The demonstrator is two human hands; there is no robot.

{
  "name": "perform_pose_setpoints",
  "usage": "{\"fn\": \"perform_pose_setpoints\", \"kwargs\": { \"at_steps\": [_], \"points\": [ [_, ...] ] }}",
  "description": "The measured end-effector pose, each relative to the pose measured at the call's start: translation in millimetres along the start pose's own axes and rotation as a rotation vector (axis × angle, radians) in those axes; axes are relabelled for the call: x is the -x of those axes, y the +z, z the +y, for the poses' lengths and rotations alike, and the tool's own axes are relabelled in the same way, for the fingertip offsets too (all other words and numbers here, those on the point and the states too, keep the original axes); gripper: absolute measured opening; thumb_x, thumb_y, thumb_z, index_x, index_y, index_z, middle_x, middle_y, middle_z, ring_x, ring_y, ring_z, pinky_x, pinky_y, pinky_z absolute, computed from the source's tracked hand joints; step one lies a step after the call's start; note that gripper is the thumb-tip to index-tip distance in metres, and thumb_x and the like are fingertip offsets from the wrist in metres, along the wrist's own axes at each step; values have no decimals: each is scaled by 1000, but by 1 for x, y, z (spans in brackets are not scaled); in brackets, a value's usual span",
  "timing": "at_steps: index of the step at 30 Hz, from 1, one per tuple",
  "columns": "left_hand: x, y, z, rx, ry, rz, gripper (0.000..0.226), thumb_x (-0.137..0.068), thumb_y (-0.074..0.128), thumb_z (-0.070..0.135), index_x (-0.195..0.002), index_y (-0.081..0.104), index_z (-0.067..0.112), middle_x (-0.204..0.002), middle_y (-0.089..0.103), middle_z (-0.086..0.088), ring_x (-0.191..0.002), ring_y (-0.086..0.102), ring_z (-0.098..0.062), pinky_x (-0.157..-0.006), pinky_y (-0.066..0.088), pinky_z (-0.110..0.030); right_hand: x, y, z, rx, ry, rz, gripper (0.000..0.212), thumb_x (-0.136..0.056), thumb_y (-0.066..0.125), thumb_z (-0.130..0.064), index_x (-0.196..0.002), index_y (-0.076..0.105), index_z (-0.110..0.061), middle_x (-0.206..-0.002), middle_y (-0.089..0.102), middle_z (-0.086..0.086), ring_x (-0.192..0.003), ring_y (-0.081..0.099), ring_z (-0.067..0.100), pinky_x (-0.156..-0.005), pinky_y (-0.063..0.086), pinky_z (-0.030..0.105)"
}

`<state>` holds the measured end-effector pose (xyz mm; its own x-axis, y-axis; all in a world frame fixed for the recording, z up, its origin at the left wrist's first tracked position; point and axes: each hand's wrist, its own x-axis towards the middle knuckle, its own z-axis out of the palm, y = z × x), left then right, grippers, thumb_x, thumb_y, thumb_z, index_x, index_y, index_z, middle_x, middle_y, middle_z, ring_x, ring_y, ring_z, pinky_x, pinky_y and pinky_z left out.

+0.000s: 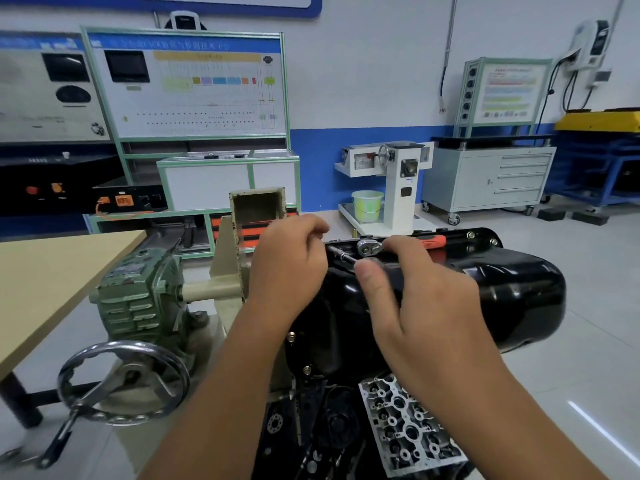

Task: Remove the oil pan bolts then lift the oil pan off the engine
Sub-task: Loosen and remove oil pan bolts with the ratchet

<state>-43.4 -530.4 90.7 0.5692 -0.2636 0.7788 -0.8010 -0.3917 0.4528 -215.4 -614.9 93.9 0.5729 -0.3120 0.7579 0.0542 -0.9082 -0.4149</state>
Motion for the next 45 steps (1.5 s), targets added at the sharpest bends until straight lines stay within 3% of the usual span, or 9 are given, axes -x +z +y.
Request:
{"fn": "perform_pose_setpoints", "kwargs": {
  "at_steps": [3, 8, 12, 15, 23, 27, 31, 38, 45],
  "points": [
    [43, 10, -12, 203, -133, 272, 22, -90, 59, 8, -94, 76, 21, -89, 69, 12, -85, 63, -1, -78, 44, -10, -1, 0, -5, 18, 30, -45, 21, -99, 40, -42, -107, 49, -25, -67, 55, -6, -64, 59, 25, -59, 51, 46],
    [64, 21, -13, 385, -367, 304, 27, -93, 64, 5, -93, 72, 32, -90, 68, 7, -73, 61, -7, -65, 46, -10, -1, -1, -2, 34, -34, -74, 11, -97, 58, -24, -104, 49, -26, -84, 60, -4, -79, 60, 26, -68, 52, 46],
    [69, 8, 13, 315, 72, 323, 26, -89, 64, 2, -109, 74, 16, -105, 65, 7, -88, 63, -4, -78, 50, -18, -1, -5, 10, 116, -133, -72, 21, -87, 74, -6, -101, 63, -18, -86, 65, -1, -78, 63, 26, -67, 51, 41],
    [74, 11, 34, 286, 377, 94, 49, -90, 59, -4, -138, 60, 0, -137, 59, -9, -119, 62, -17, -99, 52, -33, -6, -6, 22, 67, -168, -94, 29, -84, 74, 1, -103, 66, -19, -89, 67, -6, -83, 61, 13, -74, 46, 22],
    [69, 19, 35, 335, 406, 60, 29, -98, 62, -3, -126, 68, -1, -124, 70, -10, -115, 67, -26, -94, 54, -45, 0, -6, 7, -100, -23, -55, 13, -101, 41, -50, -109, 34, -43, -92, 52, -18, -89, 55, -2, -73, 41, 13],
    [71, 22, 32, 282, 432, 111, 19, -97, 61, -6, -113, 72, -3, -113, 72, -10, -104, 68, -28, -86, 54, -44, 8, -13, 5, 129, 199, -51, 54, -88, 24, -82, -86, 44, -32, -71, 57, -12, -67, 57, 14, -57, 42, 35],
    [74, 23, 30, 271, 445, 178, 24, -95, 61, -10, -114, 70, 2, -115, 70, -6, -104, 68, -25, -86, 56, -43, 10, -14, -4, 129, 315, -115, 75, -80, 21, -88, -56, 45, -22, -51, 51, -6, -57, 56, 20, -52, 35, 34],
    [68, 17, 28, 294, 378, 118, 40, -87, 59, -20, -122, 68, -4, -125, 68, -14, -120, 64, -23, -102, 52, -38, 2, -17, -8, 399, 47, -245, 44, -88, 28, -70, -79, 35, -27, -73, 46, -9, -72, 54, 27, -60, 34, 38],
    [62, 11, 29, 322, 397, 34, 38, -89, 51, -20, -122, 67, -8, -120, 69, -17, -116, 66, -32, -96, 55, -47, -12, -34, 11, 532, -447, -207, 24, -86, 75, -31, -88, 59, -14, -77, 57, 4, -67, 57, 33, -57, 45, 39]
  ]
}}
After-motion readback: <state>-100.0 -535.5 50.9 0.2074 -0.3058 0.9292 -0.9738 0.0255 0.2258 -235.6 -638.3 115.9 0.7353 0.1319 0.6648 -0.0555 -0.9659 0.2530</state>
